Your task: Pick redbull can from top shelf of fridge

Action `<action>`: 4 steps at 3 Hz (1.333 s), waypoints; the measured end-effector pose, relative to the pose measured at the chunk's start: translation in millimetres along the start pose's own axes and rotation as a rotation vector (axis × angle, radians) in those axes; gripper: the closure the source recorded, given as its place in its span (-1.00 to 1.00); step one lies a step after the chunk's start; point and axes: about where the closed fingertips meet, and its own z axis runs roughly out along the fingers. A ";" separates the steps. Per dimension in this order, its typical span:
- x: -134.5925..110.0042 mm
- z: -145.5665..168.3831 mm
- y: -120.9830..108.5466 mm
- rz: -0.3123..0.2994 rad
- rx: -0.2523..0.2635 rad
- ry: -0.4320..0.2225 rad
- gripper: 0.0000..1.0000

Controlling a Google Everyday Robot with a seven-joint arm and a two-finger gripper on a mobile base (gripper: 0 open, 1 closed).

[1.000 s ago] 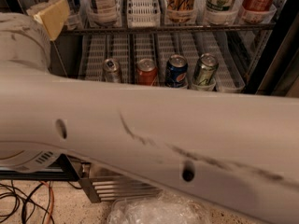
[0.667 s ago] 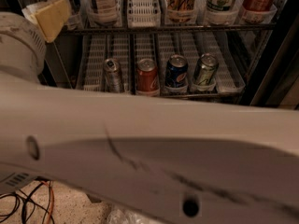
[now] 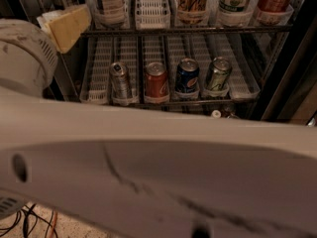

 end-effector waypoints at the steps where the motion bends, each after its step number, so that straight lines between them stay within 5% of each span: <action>1: 14.4 7.0 -4.7 0.015 0.023 0.013 -1.00; 3: 18.5 16.6 -21.4 0.002 0.091 -0.007 -0.42; 4: 16.9 14.7 -20.2 0.001 0.094 -0.009 -0.34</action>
Offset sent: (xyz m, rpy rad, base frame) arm 0.0382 -0.0224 -0.0408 0.0101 0.0198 -0.1021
